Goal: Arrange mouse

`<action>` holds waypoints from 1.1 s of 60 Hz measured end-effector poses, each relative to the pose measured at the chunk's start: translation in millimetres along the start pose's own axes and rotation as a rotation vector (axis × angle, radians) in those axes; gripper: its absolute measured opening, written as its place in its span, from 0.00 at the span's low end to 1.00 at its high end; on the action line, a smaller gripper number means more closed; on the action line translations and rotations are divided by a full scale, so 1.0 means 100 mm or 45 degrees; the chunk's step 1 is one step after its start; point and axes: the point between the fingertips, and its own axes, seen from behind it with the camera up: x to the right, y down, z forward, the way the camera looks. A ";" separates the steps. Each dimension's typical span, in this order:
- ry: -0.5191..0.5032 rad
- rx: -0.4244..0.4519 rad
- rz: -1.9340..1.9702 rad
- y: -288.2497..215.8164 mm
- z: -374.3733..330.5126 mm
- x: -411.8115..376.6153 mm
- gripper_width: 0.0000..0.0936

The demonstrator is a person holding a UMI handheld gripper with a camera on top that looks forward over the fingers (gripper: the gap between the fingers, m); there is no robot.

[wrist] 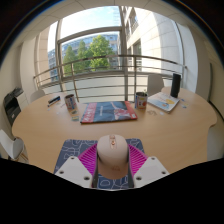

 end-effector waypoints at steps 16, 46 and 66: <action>0.008 -0.149 -0.019 0.72 0.34 -0.32 0.56; 0.110 -0.037 -0.158 0.17 -1.26 -0.52 0.90; 0.074 -0.014 -0.149 0.51 -2.50 -0.68 0.90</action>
